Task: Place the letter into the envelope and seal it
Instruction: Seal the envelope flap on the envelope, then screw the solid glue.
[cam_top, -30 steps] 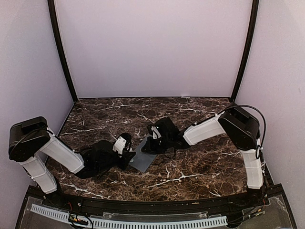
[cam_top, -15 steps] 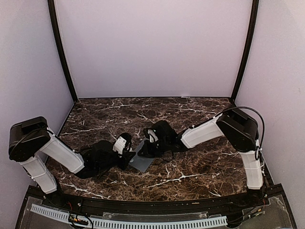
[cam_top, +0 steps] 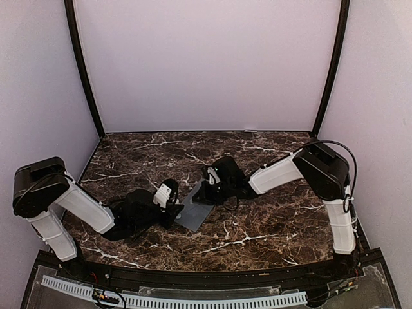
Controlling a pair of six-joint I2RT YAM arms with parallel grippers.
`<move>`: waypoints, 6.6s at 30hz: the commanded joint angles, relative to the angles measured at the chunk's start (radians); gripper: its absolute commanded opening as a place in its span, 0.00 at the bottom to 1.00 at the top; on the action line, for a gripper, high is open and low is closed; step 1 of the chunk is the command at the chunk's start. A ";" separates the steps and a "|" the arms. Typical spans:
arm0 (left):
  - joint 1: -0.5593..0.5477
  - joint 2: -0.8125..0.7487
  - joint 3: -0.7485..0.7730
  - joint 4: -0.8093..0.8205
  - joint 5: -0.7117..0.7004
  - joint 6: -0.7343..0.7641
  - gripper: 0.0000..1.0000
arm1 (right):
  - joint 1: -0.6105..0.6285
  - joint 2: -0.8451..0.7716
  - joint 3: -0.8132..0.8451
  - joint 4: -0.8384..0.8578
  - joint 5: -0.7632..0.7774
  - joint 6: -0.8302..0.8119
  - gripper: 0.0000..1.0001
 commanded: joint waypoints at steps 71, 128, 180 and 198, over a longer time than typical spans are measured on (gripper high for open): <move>-0.007 0.010 0.015 -0.060 -0.008 0.017 0.00 | 0.037 -0.112 -0.189 -0.030 0.063 0.039 0.00; 0.204 -0.433 0.557 -0.785 0.830 -0.331 0.14 | 0.194 -0.603 -0.217 0.183 -0.050 -0.416 0.64; 0.205 -0.446 0.451 -0.542 0.848 -0.499 0.35 | 0.219 -0.572 -0.289 0.503 0.061 -0.300 0.06; 0.206 -0.418 0.428 -0.455 0.872 -0.547 0.24 | 0.218 -0.553 -0.251 0.453 -0.004 -0.306 0.07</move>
